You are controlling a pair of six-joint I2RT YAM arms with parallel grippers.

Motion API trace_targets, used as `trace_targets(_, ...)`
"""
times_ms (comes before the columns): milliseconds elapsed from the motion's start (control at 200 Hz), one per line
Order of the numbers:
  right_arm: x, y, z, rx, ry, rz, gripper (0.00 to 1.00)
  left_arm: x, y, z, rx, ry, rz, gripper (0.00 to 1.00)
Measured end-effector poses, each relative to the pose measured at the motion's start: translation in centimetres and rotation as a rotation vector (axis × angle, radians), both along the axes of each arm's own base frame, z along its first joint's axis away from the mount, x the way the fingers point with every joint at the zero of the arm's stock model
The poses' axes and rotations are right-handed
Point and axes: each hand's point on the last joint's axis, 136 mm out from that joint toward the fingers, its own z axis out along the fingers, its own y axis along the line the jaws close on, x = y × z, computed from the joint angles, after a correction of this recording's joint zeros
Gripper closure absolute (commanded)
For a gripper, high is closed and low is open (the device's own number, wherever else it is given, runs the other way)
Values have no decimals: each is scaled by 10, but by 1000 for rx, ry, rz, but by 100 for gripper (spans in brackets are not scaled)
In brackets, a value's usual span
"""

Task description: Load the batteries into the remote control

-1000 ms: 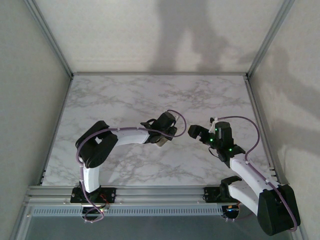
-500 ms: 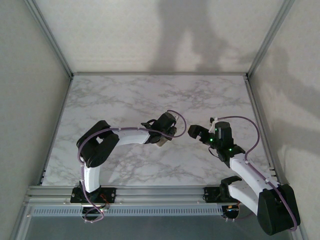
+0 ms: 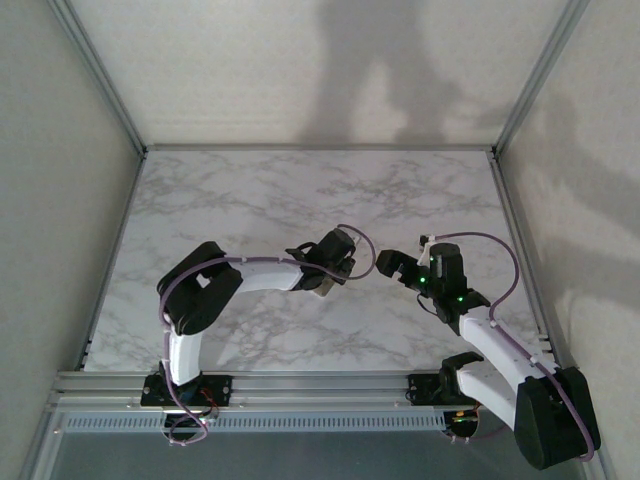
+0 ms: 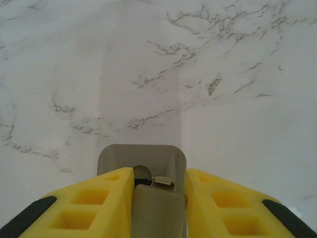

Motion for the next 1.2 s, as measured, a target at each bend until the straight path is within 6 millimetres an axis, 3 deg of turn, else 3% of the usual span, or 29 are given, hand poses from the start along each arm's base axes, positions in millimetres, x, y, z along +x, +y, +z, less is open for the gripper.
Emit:
trace_targets(531,0,0,0,0,0,0,1,2,4,-4,15,-3,20,71)
trace_targets(1197,0,0,-3,-3,8,-1,1,2,13,6,30,-4,55,73)
